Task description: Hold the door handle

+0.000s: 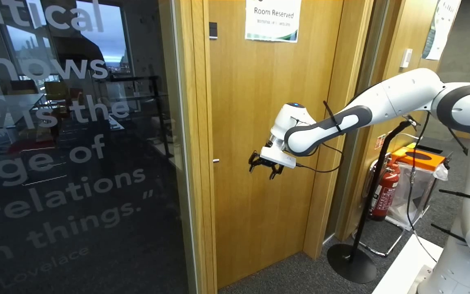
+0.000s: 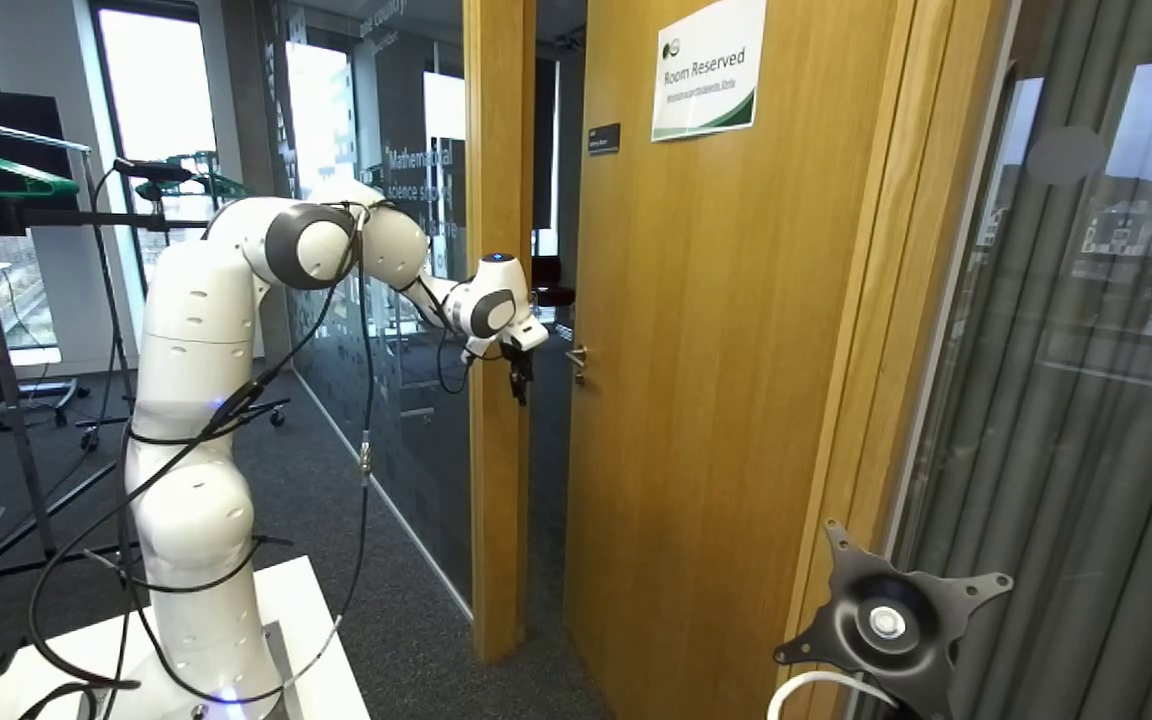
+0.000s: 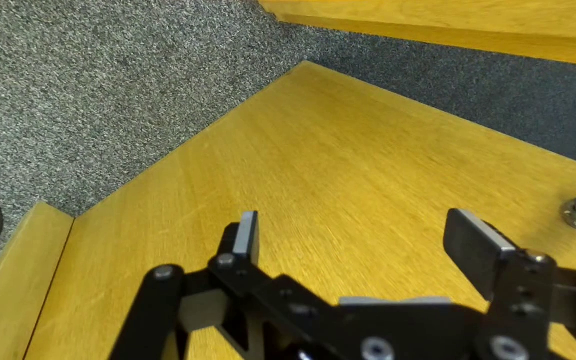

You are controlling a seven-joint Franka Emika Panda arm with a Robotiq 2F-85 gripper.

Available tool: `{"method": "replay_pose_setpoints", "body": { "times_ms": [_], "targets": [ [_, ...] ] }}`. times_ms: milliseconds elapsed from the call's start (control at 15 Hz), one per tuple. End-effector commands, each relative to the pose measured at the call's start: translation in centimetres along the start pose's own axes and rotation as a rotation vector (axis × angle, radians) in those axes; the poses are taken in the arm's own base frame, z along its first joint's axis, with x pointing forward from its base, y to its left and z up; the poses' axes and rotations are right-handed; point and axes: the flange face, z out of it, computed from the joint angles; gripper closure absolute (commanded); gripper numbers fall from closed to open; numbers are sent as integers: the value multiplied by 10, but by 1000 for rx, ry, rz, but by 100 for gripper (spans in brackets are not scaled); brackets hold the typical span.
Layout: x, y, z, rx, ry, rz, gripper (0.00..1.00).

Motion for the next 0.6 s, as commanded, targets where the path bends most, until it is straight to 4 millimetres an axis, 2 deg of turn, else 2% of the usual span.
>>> {"method": "replay_pose_setpoints", "body": {
  "times_ms": [0, 200, 400, 533],
  "targets": [
    [15, -4, 18, -9, 25, 61, 0],
    [28, -29, 38, 57, 18, 107, 0],
    [32, -77, 45, 208, 25, 122, 0],
    [35, -99, 48, 242, 62, 80, 0]
  ]
}}
